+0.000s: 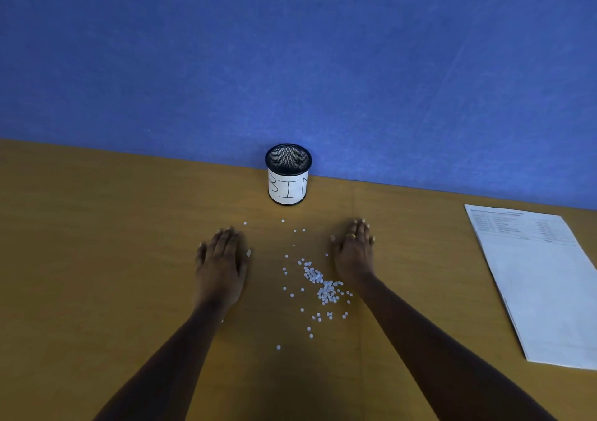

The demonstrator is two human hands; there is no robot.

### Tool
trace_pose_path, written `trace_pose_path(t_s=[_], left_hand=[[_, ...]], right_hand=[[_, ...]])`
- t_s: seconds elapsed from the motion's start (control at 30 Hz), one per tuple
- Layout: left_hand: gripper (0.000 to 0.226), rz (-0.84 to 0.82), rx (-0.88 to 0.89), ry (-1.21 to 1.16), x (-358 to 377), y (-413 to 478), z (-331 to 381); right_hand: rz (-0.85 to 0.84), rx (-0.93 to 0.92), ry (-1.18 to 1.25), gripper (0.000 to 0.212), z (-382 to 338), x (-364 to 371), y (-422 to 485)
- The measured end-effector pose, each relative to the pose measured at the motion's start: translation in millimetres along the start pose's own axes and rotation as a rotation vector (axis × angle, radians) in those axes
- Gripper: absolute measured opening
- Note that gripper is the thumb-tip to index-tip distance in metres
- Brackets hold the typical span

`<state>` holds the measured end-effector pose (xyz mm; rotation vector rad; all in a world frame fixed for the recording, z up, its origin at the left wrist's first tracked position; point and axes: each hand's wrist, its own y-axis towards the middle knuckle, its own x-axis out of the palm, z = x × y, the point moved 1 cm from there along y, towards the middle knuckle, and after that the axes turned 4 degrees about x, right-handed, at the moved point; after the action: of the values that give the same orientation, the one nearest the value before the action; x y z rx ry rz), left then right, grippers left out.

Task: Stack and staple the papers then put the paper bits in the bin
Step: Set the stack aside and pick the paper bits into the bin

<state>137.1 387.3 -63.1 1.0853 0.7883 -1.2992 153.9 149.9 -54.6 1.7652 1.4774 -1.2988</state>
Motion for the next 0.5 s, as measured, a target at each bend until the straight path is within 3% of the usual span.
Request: trace_pose_path(t_s=[0.17, 0.5], left_hand=[[0.047, -0.02, -0.005, -0.011, 1, -1, -1], [0.055, -0.004, -0.003, -0.003, 2, 0, -1]], right_hand=[[-0.099, -0.148, -0.066, 0.061, -26, 12, -16], [-0.214, -0.568, -0.184, 0.053, -38, 29, -41]])
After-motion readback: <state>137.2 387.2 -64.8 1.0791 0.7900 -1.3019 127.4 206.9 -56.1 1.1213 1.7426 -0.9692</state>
